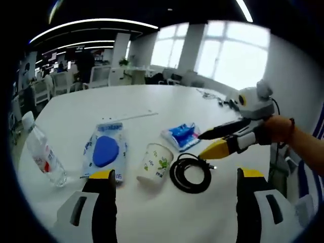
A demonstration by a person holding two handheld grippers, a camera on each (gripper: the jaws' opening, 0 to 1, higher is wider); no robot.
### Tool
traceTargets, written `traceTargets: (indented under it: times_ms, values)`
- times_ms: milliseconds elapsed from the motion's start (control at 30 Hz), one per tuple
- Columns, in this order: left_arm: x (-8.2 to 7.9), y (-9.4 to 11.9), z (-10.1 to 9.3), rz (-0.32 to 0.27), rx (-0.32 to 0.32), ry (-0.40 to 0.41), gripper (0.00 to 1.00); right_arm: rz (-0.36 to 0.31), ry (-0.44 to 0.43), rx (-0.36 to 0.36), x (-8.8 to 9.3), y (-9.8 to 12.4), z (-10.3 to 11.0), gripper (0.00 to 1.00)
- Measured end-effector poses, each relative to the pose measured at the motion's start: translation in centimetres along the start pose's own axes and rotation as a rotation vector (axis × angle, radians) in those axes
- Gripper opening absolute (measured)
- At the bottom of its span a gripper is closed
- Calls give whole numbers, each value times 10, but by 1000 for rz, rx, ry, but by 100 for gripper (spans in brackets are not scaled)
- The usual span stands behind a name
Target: Arrange the tabletop items into an orderly group along one side of the table until the central work area is clear of visible clutter.
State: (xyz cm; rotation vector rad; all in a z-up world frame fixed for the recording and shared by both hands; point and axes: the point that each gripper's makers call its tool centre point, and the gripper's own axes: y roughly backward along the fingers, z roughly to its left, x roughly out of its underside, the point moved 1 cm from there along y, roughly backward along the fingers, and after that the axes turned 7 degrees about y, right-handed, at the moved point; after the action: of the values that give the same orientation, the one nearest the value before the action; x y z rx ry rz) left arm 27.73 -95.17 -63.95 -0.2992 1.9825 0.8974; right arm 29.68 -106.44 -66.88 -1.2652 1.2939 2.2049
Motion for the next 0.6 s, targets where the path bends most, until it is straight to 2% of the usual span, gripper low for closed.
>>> traceTargets:
  times_ms: [233,600]
  values:
    - [5,9,10,15,-11,-37,99,-25,37,-39,-7,-9,1,68]
    - [10,23,24,9,-26,-30,99,-34,123,-105,-10,-31,7,66]
